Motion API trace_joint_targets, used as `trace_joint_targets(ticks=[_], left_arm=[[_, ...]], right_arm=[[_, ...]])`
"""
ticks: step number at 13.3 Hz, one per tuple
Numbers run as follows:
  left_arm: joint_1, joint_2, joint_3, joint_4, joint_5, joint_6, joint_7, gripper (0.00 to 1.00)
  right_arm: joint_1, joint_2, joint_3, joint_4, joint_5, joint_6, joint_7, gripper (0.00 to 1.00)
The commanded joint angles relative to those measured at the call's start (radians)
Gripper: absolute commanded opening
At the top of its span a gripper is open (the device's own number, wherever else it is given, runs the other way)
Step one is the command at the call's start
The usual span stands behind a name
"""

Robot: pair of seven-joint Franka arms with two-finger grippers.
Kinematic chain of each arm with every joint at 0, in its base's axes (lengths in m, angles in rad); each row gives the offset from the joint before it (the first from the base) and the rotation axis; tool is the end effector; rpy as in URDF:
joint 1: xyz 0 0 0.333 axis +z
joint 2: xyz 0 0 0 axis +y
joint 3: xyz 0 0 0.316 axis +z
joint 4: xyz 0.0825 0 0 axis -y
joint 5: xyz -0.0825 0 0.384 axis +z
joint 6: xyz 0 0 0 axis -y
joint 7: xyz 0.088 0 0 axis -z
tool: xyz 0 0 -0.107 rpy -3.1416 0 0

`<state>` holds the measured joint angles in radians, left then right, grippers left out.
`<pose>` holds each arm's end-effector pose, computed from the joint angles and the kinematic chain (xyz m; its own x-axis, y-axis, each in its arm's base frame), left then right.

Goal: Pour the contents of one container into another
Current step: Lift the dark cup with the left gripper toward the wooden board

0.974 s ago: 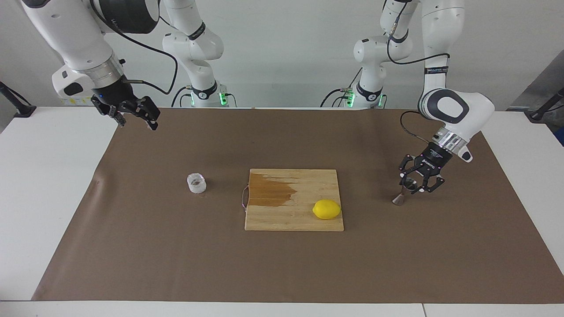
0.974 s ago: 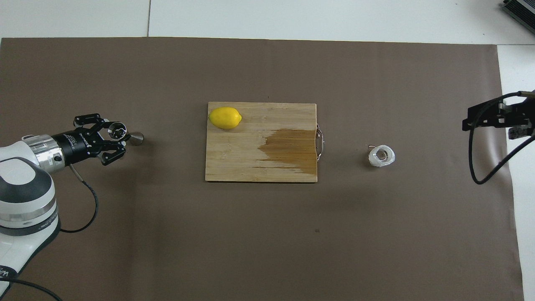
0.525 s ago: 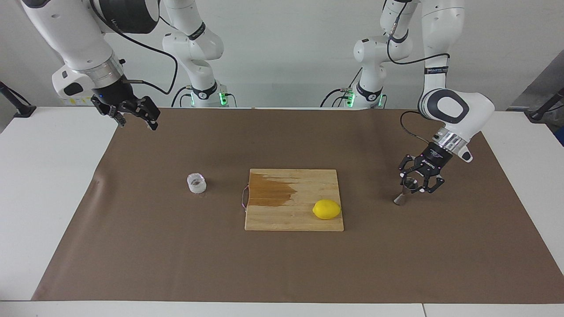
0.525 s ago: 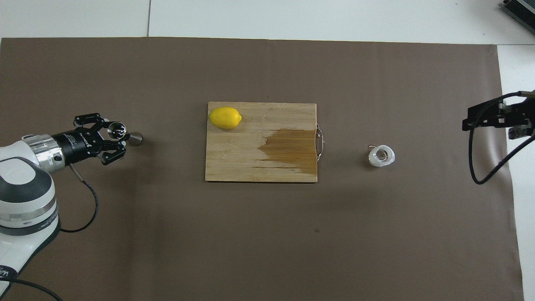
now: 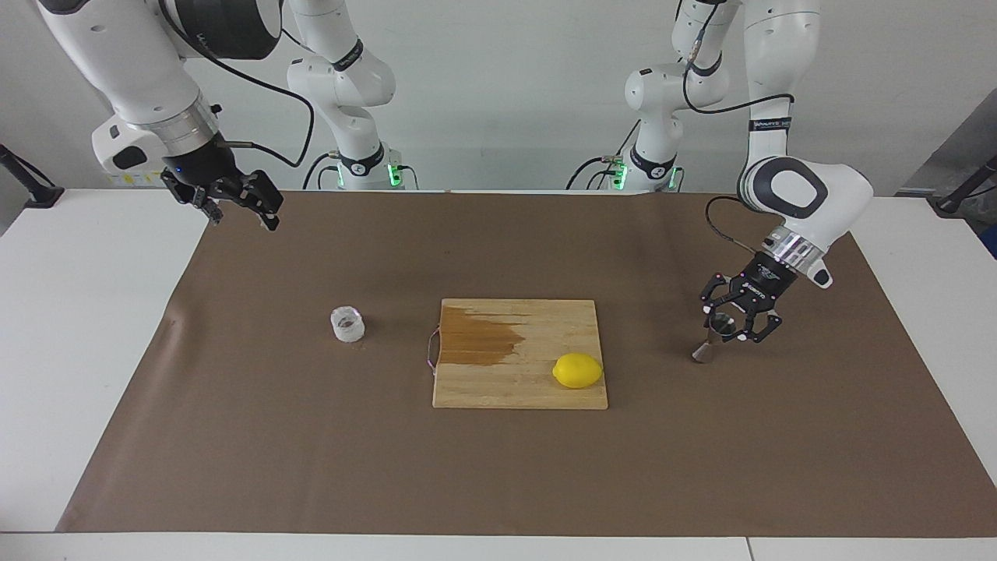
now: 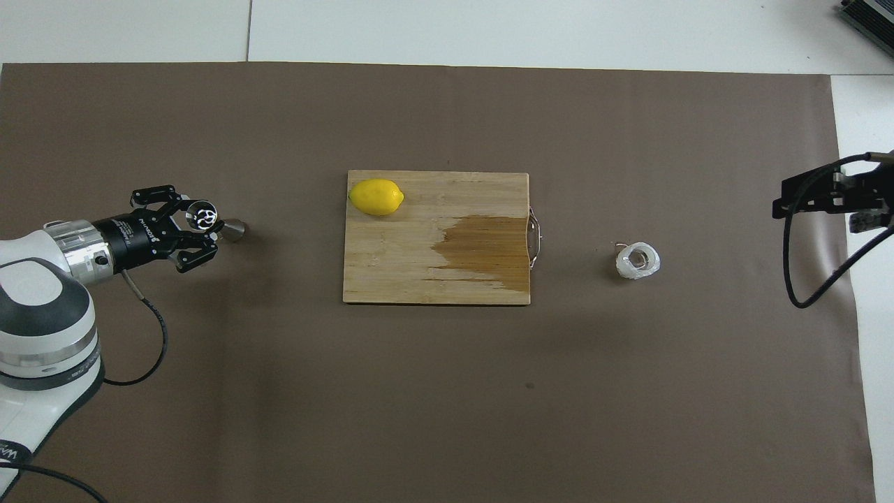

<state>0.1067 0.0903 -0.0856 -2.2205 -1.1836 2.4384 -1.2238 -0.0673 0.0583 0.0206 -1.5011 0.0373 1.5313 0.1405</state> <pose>0.5515 0.0100 0.3485 -0.3710 0.5819 -0.7237 0.8323 0.5539 0.0187 0.5683 -0.0228 0.6212 0.9823 -0.1845 -0.0332 -0.1856 -0.9820 -0.0342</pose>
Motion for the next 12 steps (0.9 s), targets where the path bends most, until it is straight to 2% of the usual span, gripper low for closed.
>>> trace_joint_targets(ticks=[1,9,12], left_arm=[[-0.025,-0.001,0.004,0.036,-0.018,-0.035,-0.061,0.00],[-0.191,-0.034,0.003,0.102,-0.014,-0.022,-0.221,0.00],[-0.295,-0.031,-0.003,0.143,-0.010,-0.012,-0.325,0.00]], right_arm=[[-0.006,-0.018,0.004,-0.019,0.009,-0.007,0.002,1.00],[-0.006,-0.018,0.004,-0.019,0.009,-0.007,0.002,1.00],[-0.006,-0.018,0.004,-0.019,0.009,-0.007,0.002,1.00]])
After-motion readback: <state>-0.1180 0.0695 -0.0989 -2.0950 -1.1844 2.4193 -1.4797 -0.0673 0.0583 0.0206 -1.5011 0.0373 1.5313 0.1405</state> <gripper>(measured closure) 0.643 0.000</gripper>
